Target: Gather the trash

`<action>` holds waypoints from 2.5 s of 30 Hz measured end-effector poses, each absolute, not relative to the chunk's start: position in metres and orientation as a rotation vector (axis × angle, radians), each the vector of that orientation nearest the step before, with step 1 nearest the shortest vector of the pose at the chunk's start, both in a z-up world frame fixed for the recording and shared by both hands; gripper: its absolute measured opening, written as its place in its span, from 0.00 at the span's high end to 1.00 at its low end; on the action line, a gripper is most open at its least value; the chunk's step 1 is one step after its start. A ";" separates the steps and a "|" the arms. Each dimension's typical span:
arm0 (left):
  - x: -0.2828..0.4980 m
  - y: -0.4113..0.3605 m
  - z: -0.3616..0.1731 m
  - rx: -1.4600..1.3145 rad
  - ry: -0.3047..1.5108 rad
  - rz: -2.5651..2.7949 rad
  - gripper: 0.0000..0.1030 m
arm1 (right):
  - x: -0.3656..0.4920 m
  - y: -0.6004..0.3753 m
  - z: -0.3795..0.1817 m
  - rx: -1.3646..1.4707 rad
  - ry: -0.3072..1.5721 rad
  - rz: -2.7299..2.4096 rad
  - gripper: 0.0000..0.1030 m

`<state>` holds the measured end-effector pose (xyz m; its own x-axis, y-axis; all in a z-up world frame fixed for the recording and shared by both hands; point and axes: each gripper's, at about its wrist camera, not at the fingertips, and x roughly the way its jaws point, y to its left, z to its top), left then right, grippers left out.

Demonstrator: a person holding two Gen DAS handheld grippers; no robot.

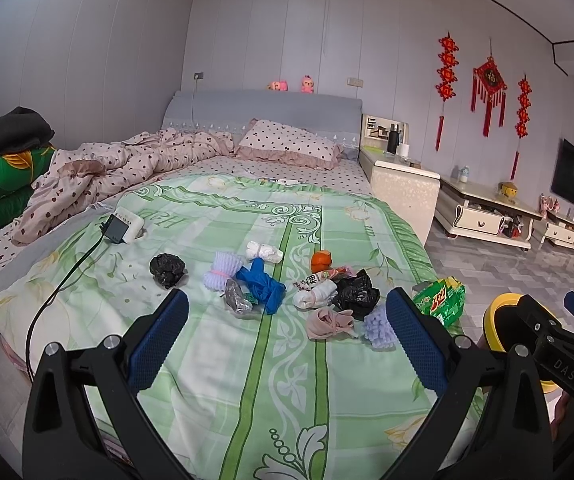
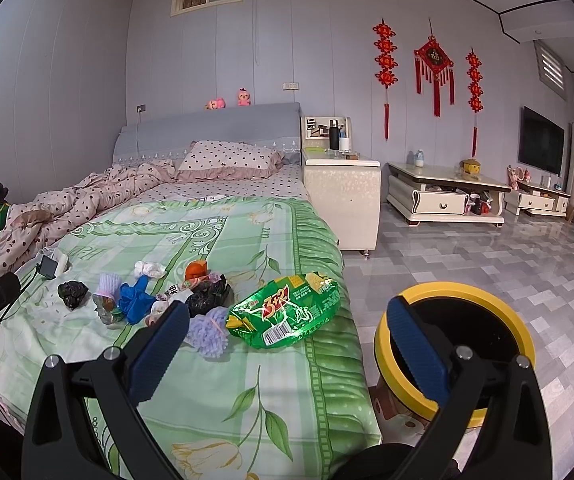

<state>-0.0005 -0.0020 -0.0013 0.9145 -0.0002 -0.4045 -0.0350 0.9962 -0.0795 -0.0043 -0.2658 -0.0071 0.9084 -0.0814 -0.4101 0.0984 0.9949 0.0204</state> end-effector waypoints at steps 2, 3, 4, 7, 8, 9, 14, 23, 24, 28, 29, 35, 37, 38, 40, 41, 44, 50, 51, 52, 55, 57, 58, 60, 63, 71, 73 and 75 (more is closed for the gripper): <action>0.000 -0.002 -0.001 -0.086 0.416 0.018 0.08 | -0.004 -0.266 -0.007 0.043 0.423 -0.092 0.07; 0.000 -0.002 -0.002 -0.086 0.416 0.018 0.08 | -0.004 -0.266 -0.007 0.043 0.423 -0.091 0.07; 0.000 -0.002 -0.001 -0.086 0.417 0.018 0.08 | -0.004 -0.266 -0.007 0.042 0.423 -0.091 0.07; 0.000 -0.002 -0.001 -0.087 0.418 0.018 0.08 | -0.004 -0.266 -0.007 0.043 0.424 -0.091 0.07; 0.000 -0.001 -0.001 -0.087 0.419 0.017 0.08 | -0.004 -0.267 -0.008 0.044 0.425 -0.091 0.07; 0.001 -0.003 -0.005 -0.088 0.420 0.016 0.08 | -0.004 -0.267 -0.008 0.044 0.425 -0.091 0.07; 0.002 -0.003 -0.005 -0.088 0.420 0.017 0.08 | -0.006 -0.267 -0.010 0.045 0.426 -0.089 0.07; 0.001 -0.005 -0.009 -0.090 0.422 0.016 0.08 | -0.005 -0.267 -0.009 0.045 0.427 -0.090 0.07; 0.001 -0.005 -0.009 -0.090 0.423 0.016 0.08 | -0.005 -0.267 -0.009 0.045 0.427 -0.091 0.07; 0.001 -0.005 -0.009 -0.089 0.422 0.017 0.08 | -0.007 -0.266 -0.012 0.046 0.428 -0.091 0.07; 0.001 -0.005 -0.009 -0.090 0.423 0.016 0.08 | -0.006 -0.266 -0.012 0.046 0.429 -0.091 0.07; 0.001 -0.005 -0.010 -0.091 0.425 0.016 0.08 | -0.007 -0.267 -0.012 0.046 0.430 -0.090 0.07; 0.001 -0.005 -0.009 -0.090 0.425 0.017 0.08 | -0.007 -0.268 -0.014 0.047 0.431 -0.090 0.07; 0.001 -0.005 -0.009 -0.090 0.425 0.016 0.08 | -0.007 -0.268 -0.014 0.047 0.432 -0.090 0.07; 0.001 -0.005 -0.009 -0.091 0.426 0.016 0.08 | -0.009 -0.267 -0.016 0.047 0.431 -0.091 0.07; 0.001 -0.005 -0.009 -0.091 0.426 0.016 0.08 | -0.007 -0.267 -0.015 0.047 0.432 -0.091 0.07; 0.001 -0.005 -0.009 -0.092 0.426 0.016 0.08 | -0.008 -0.267 -0.015 0.048 0.433 -0.090 0.07; 0.002 -0.004 -0.009 -0.092 0.428 0.016 0.08 | -0.009 -0.267 -0.028 0.053 0.442 -0.095 0.07; 0.002 -0.005 -0.010 -0.091 0.430 0.017 0.08 | -0.008 -0.269 -0.029 0.057 0.446 -0.096 0.07; 0.002 -0.005 -0.012 -0.091 0.431 0.017 0.08 | -0.007 -0.269 -0.030 0.058 0.450 -0.096 0.07; 0.004 -0.006 -0.018 -0.092 0.439 0.012 0.08 | -0.002 -0.271 -0.030 0.061 0.460 -0.094 0.07; 0.005 -0.006 -0.021 -0.096 0.449 0.014 0.08 | 0.001 -0.273 -0.029 0.066 0.469 -0.093 0.07; 0.007 -0.005 -0.023 -0.098 0.453 0.013 0.08 | 0.005 -0.276 -0.026 0.072 0.479 -0.089 0.07; 0.011 -0.001 -0.023 -0.098 0.463 0.017 0.08 | 0.009 -0.278 -0.027 0.081 0.494 -0.082 0.07; 0.021 0.005 -0.021 -0.105 0.490 0.015 0.08 | 0.019 -0.286 -0.028 0.098 0.518 -0.073 0.07; 0.048 0.036 -0.017 -0.094 0.540 -0.045 0.08 | 0.070 -0.301 -0.034 0.195 0.648 0.007 0.07; 0.059 0.052 -0.016 -0.121 0.560 -0.045 0.08 | 0.087 -0.304 -0.038 0.234 0.702 0.026 0.07; 0.075 0.072 -0.016 -0.148 0.593 -0.019 0.08 | 0.103 -0.309 -0.043 0.281 0.751 0.052 0.07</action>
